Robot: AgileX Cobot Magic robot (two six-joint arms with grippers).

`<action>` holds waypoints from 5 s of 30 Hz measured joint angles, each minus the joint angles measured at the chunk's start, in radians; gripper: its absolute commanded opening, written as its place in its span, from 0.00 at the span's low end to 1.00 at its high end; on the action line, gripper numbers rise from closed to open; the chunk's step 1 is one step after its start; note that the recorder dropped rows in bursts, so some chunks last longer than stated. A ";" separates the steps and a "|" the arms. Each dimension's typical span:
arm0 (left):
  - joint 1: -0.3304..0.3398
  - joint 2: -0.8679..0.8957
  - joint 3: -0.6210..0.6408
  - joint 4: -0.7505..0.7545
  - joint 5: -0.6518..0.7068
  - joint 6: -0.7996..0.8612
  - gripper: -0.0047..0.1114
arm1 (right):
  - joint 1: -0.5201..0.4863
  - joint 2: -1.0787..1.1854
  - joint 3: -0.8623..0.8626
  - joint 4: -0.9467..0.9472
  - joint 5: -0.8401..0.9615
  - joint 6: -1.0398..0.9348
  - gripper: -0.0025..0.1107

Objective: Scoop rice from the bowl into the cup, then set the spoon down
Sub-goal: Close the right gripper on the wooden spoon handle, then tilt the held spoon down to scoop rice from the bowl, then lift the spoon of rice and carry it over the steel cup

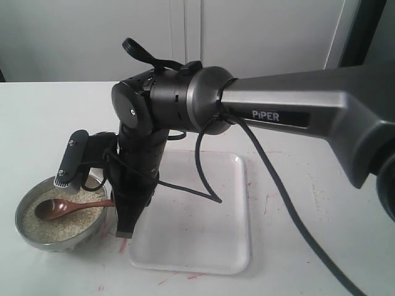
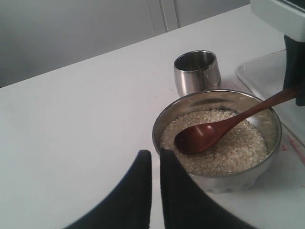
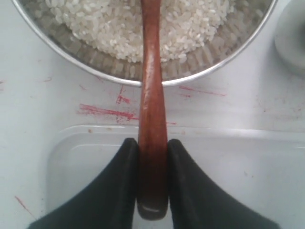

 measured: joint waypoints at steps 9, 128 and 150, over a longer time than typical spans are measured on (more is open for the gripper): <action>0.000 0.000 0.000 0.000 0.000 0.000 0.16 | 0.000 0.000 0.000 0.004 0.017 0.000 0.06; 0.000 0.000 0.000 0.000 0.000 0.000 0.16 | 0.150 -0.057 0.000 -0.275 0.143 0.551 0.05; 0.000 0.000 0.000 0.000 0.000 0.000 0.16 | 0.023 -0.124 0.000 -0.264 0.108 0.533 0.05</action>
